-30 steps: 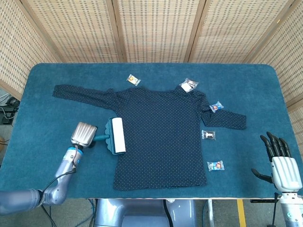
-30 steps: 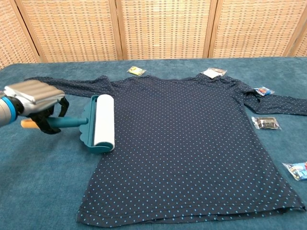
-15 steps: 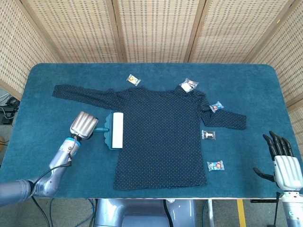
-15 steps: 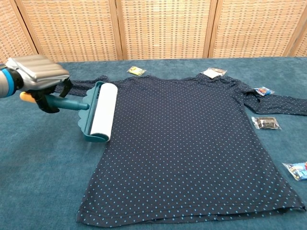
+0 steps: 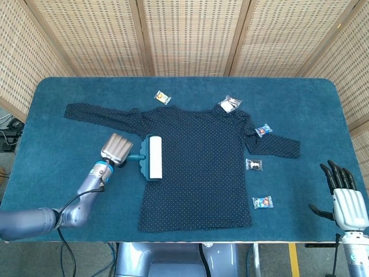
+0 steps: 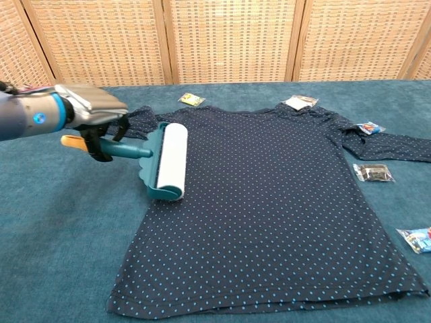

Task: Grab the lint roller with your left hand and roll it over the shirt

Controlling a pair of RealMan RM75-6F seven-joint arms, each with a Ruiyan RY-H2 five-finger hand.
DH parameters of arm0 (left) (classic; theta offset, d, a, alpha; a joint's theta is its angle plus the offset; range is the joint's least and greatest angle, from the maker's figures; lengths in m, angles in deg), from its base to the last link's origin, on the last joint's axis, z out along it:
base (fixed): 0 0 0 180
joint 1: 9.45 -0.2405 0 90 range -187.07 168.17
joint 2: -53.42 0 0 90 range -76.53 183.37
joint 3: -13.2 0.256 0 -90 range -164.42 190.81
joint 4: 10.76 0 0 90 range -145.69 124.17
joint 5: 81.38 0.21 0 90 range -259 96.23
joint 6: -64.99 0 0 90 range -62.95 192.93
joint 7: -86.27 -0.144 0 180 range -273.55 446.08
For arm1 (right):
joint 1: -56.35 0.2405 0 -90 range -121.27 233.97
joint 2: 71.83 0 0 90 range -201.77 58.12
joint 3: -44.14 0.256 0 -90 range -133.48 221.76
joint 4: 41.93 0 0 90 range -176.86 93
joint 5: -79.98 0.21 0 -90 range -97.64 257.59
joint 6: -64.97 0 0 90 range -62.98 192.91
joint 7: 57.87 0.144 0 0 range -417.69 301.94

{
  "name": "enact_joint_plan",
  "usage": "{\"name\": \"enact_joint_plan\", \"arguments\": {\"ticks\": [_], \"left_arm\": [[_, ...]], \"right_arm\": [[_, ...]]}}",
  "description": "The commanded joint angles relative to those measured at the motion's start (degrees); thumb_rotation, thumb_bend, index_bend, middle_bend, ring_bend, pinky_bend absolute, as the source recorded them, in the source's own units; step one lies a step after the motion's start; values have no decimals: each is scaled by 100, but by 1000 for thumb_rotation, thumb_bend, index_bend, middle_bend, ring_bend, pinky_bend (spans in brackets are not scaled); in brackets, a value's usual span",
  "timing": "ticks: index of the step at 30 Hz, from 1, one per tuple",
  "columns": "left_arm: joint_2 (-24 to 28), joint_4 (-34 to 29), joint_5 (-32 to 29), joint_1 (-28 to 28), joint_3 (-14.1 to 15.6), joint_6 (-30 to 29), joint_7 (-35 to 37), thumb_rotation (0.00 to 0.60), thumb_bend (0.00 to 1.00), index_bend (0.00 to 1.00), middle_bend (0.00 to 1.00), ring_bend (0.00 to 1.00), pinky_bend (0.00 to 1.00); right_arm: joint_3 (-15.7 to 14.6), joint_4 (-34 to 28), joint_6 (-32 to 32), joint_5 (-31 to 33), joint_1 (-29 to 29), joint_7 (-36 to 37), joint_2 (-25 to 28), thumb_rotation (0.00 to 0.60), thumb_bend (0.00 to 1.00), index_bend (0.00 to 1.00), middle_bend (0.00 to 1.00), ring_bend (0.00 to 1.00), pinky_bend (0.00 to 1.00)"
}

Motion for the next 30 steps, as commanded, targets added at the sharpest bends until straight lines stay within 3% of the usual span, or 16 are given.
{"name": "enact_joint_plan", "arguments": {"ticks": [1, 6, 18, 30], "left_arm": [[-123, 141, -265, 254, 43, 150, -172, 600, 887, 898, 889, 807, 741], [-195, 225, -578, 548, 113, 254, -348, 600, 892, 899, 888, 806, 728], [-249, 141, -2146, 1656, 393, 378, -1019, 600, 894, 899, 889, 806, 725], [-1086, 745, -3088, 2653, 399, 324, -1547, 600, 894, 899, 888, 806, 725]], "right_arm": [[5, 15, -22, 25, 6, 2, -6, 600, 92, 0, 0, 0, 0], [22, 41, -56, 71, 16, 30, -13, 600, 93, 0, 0, 0, 0], [39, 150, -158, 134, 56, 149, -49, 600, 93, 0, 0, 0, 0], [81, 226, -194, 198, 47, 490, 11, 600, 92, 0, 0, 0, 0]]}}
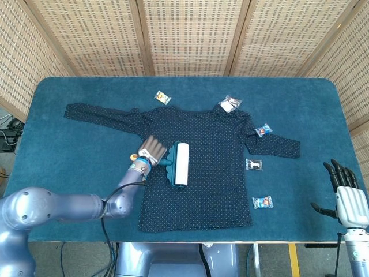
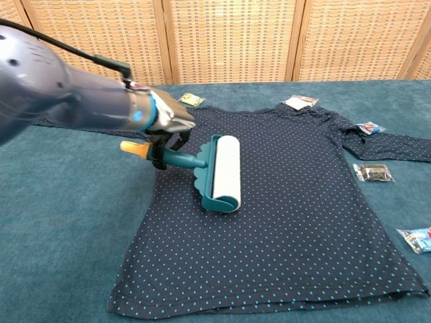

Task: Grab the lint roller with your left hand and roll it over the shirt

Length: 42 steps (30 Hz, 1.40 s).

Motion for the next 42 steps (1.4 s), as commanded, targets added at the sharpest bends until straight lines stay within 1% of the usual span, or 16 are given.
{"name": "enact_joint_plan", "arguments": {"ticks": [1, 9, 15, 23, 29, 35, 38, 42], "left_arm": [[-260, 223, -237, 265, -45, 2, -163, 600, 894, 899, 888, 806, 725], [-568, 523, -694, 653, -120, 28, -354, 600, 895, 899, 889, 806, 725], [-522, 421, -777, 711, -21, -35, -382, 600, 895, 899, 888, 805, 725], [-37, -168, -518, 462, 337, -221, -180, 600, 895, 899, 888, 806, 725], [410, -684, -41, 156, 722, -332, 96, 600, 894, 900, 889, 806, 725], [770, -1019, 285, -51, 1006, -418, 318, 600, 895, 899, 888, 806, 725], [911, -1168, 409, -108, 1077, -483, 410, 600, 895, 899, 888, 806, 725], [968, -1226, 479, -114, 1064, -486, 508, 600, 894, 899, 889, 806, 725]], "right_arm": [[12, 16, -3, 13, -5, 89, 20, 600, 92, 0, 0, 0, 0], [9, 60, -19, -2, -1, 202, 31, 600, 92, 0, 0, 0, 0], [3, 88, -36, 17, -8, 234, 31, 600, 92, 0, 0, 0, 0], [-13, 53, 7, -34, -11, 150, 22, 600, 93, 0, 0, 0, 0], [-31, 3, 36, -77, -13, 67, 22, 600, 92, 0, 0, 0, 0], [-60, -59, 86, -160, -16, -9, 20, 600, 93, 0, 0, 0, 0], [-69, -74, 97, -181, -16, -24, 16, 600, 92, 0, 0, 0, 0], [-70, -71, 74, -166, -9, -22, 10, 600, 92, 0, 0, 0, 0]]}}
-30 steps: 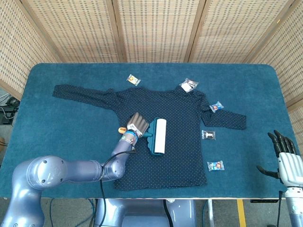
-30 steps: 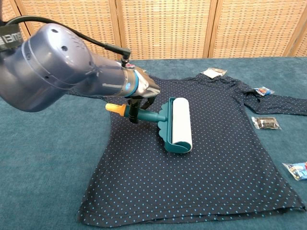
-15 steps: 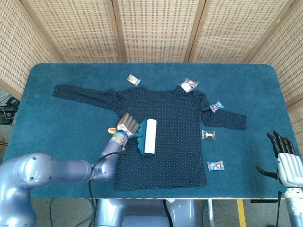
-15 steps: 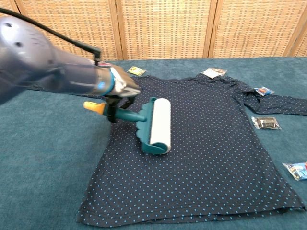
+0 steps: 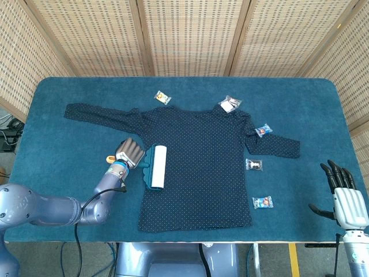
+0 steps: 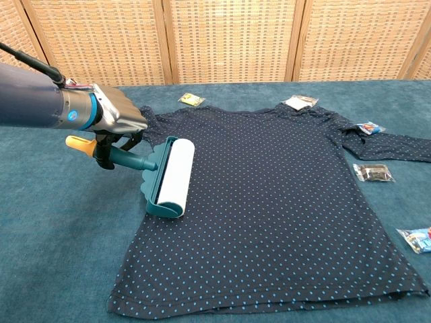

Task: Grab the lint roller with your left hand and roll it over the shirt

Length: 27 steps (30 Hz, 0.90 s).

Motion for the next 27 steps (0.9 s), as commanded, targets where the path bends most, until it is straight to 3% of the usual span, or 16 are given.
{"name": "enact_joint_plan", "arguments": {"ticks": [1, 27], "left_arm": [[-11, 3, 18, 11, -25, 5, 42, 600, 894, 899, 889, 806, 725], [-1406, 1338, -1307, 917, -824, 274, -520, 600, 895, 899, 889, 806, 725]], "right_arm": [[8, 1, 7, 11, -2, 7, 1, 600, 92, 0, 0, 0, 0], [82, 150, 12, 109, -17, 355, 24, 600, 92, 0, 0, 0, 0]]}}
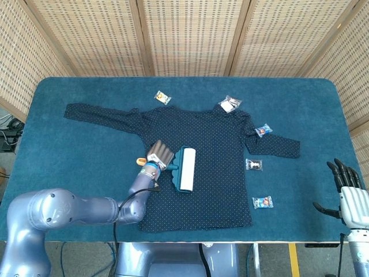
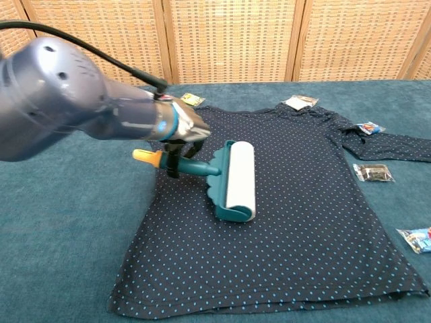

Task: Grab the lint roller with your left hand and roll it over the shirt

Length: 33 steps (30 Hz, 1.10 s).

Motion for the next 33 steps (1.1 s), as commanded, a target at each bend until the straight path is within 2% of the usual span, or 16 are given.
{"name": "enact_joint_plan", "arguments": {"ticks": [1, 8, 16, 18, 20, 25, 33], "left_arm": [[-95, 80, -66, 77, -62, 32, -79, 600, 895, 899, 888, 806, 725], [-120, -2, -125, 124, -66, -60, -183, 600, 895, 900, 889, 806, 725], [317, -446, 95, -198, 216, -302, -12, 600, 895, 899, 888, 806, 725], [541, -607, 225, -435, 430, -393, 149, 600, 895, 899, 888, 806, 725], [744, -789, 581, -652, 522, -411, 404, 600, 895, 900, 888, 806, 725], [1139, -1077, 1285, -1105, 590, -479, 1040, 600, 895, 899, 889, 806, 725], [1569, -1276, 1987, -1588, 563, -535, 1801, 600, 892, 897, 881, 801, 714]], "right_arm": [[8, 6, 1, 9, -2, 27, 4, 600, 92, 0, 0, 0, 0], [2, 12, 10, 2, -10, 17, 8, 600, 92, 0, 0, 0, 0], [-11, -41, 52, -40, -18, -63, 10, 600, 92, 0, 0, 0, 0], [-11, -70, 109, -79, -28, -107, 14, 600, 92, 0, 0, 0, 0], [-17, -98, 144, -103, -37, -154, 11, 600, 92, 0, 0, 0, 0], [-27, -149, 203, -141, -49, -296, -17, 600, 92, 7, 0, 0, 0], [-43, -198, 287, -207, -59, -501, -73, 600, 93, 23, 0, 0, 0]]}}
